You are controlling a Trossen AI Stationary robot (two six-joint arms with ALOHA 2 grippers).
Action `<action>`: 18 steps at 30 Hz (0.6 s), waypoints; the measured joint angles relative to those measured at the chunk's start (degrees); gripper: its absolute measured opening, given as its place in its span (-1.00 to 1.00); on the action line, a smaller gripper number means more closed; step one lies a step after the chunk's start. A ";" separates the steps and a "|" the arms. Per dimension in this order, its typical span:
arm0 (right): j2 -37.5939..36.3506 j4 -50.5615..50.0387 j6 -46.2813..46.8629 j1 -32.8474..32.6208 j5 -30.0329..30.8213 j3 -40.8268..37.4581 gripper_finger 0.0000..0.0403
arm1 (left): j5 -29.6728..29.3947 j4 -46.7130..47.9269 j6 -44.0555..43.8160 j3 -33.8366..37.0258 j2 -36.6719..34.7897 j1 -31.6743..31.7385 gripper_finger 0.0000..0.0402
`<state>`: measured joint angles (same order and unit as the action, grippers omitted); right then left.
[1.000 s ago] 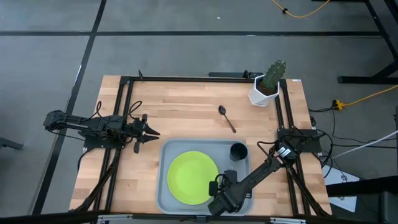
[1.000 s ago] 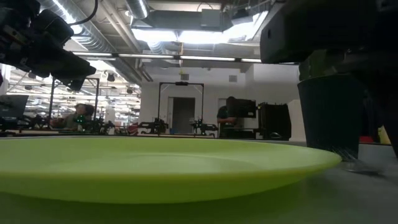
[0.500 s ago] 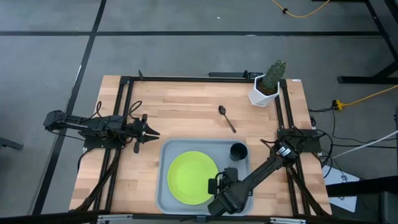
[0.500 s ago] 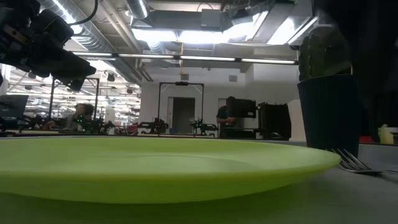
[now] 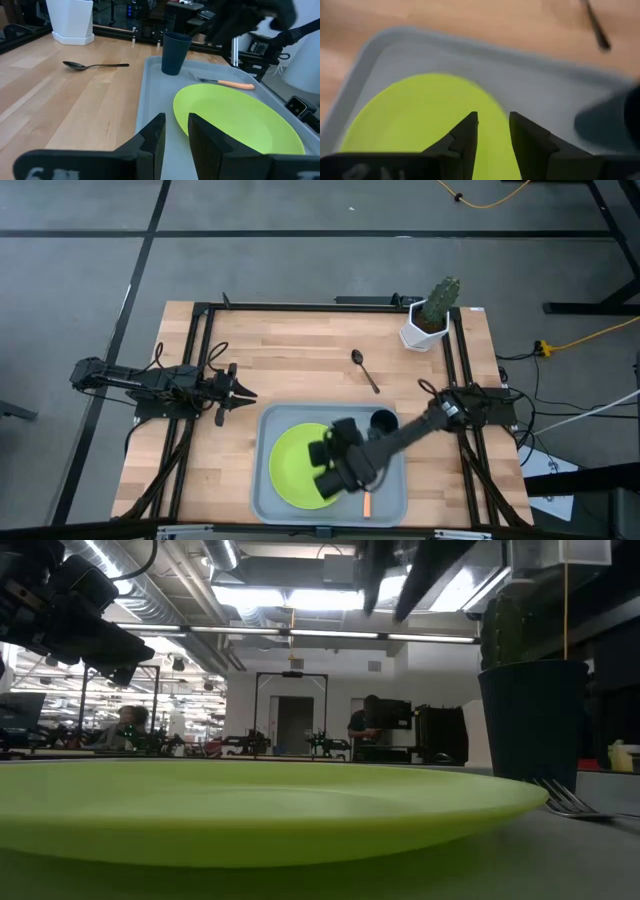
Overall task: Pick and place plate/cup/fork/spoon on tray
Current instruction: Put the black spoon beside the orange fork on the gray tray
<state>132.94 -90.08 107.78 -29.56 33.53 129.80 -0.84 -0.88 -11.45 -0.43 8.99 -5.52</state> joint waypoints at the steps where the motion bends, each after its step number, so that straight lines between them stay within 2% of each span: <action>1: 0.00 0.04 -2.88 1.15 0.08 0.00 -0.42 | 0.02 0.02 0.01 0.00 -0.02 -0.02 -0.62; 11: -6.68 0.28 -29.76 12.69 0.27 -1.13 -0.42 | 0.02 0.00 0.00 0.00 0.00 0.00 -0.62; 14: -11.18 0.15 -32.36 16.96 -2.23 -6.93 -0.42 | 0.02 -0.01 0.01 0.00 -0.02 0.00 -0.62; 18: -16.63 2.31 -33.23 21.20 -6.03 -20.51 -0.41 | 0.02 -0.01 0.01 0.00 0.01 -0.01 -0.62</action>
<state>116.31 -87.77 74.55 -8.35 27.50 109.29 -0.82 -0.89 -11.44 -0.43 8.99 -5.53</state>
